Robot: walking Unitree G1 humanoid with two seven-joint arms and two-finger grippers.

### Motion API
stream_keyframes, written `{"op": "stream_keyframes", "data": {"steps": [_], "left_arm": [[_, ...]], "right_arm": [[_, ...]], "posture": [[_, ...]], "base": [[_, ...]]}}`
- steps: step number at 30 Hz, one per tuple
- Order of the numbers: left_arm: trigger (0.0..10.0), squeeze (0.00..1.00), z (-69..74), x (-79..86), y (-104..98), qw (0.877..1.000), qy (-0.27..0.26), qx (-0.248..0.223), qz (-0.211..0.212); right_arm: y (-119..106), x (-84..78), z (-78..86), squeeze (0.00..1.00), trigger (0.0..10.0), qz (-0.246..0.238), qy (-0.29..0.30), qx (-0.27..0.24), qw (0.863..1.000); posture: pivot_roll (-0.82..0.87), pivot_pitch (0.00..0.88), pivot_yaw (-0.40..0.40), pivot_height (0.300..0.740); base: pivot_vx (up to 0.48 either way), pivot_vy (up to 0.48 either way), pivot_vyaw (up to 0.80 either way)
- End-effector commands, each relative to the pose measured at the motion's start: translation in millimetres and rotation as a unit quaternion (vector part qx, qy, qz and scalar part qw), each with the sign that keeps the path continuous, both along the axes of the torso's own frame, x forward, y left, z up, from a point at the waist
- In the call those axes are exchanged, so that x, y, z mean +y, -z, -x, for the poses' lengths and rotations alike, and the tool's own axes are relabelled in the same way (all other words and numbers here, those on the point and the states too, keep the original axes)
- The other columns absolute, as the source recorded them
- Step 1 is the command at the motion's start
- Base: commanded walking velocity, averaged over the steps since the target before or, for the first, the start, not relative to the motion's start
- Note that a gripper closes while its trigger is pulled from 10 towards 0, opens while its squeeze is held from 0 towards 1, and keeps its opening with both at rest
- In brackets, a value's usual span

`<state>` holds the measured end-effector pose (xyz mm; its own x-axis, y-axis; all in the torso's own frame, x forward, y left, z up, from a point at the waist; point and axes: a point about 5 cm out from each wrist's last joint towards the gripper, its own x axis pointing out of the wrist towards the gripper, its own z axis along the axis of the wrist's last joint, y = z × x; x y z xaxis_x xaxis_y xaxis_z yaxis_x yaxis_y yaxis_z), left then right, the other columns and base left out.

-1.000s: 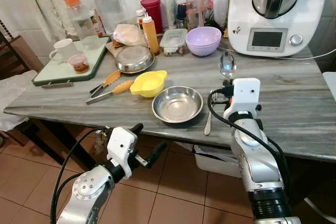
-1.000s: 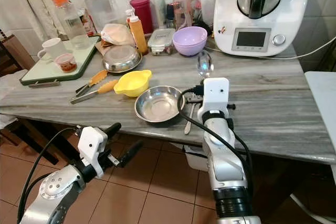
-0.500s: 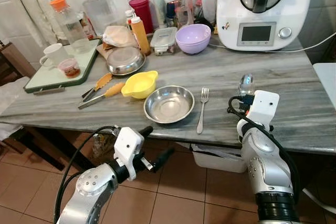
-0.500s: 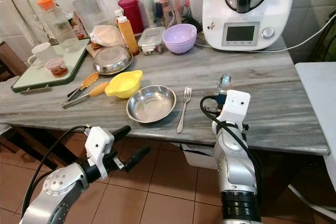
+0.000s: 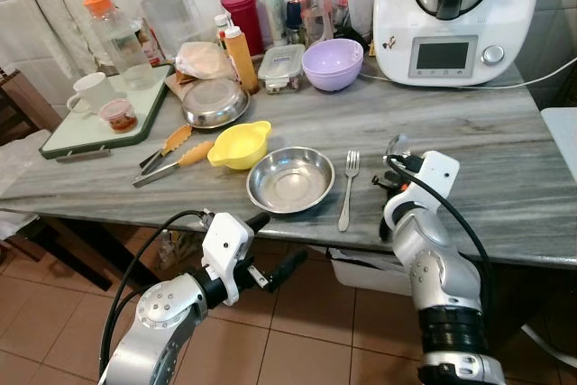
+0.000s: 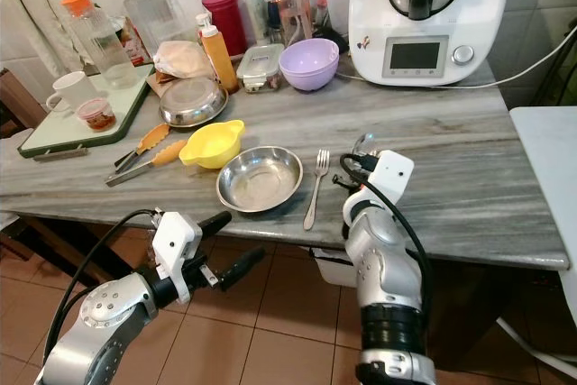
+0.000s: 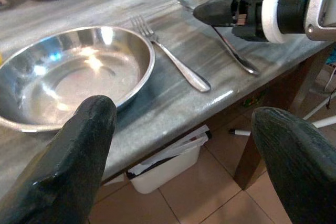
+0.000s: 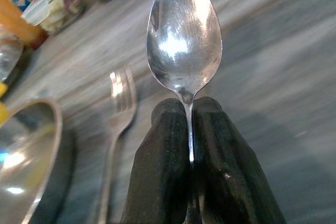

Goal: Setting the table

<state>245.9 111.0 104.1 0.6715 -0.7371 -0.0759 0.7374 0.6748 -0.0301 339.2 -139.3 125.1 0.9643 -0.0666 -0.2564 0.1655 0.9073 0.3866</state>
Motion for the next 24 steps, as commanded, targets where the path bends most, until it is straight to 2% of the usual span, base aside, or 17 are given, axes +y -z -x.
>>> {"op": "stream_keyframes", "data": {"steps": [1, 6, 17, 24], "left_arm": [[10.0, 0.0, 1.9, 4.9, 0.8, 1.0, -0.002, 0.002, -0.01], [10.0, 0.0, 4.5, 3.0, 1.5, 1.0, -0.001, 0.005, -0.008], [10.0, 0.0, -0.1, -0.8, 2.5, 1.0, 0.013, 0.004, -0.01], [10.0, 0.0, -0.6, -2.1, 2.7, 1.0, 0.012, 0.006, -0.006]], "right_arm": [[-2.5, 11.7, -3.1, 0.0, 10.0, -0.016, -0.016, 0.006, 1.0], [1.5, 18.8, -2.9, 0.0, 10.0, -0.029, -0.023, 0.016, 0.999], [6.3, 9.6, -7.2, 0.0, 10.0, -0.041, 0.006, 0.032, 0.999], [12.2, 13.1, -8.8, 0.0, 10.0, -0.063, 0.004, 0.051, 0.997]], "posture": [[-0.19, 0.043, 0.192, 0.74], [-0.19, 0.037, 0.19, 0.74], [-0.2, 0.033, 0.184, 0.74], [-0.19, 0.032, 0.186, 0.74]], "base": [[0.0, 0.0, 0.0], [0.0, 0.0, 0.0], [0.0, 0.0, 0.0], [0.0, 0.0, 0.0]]}}
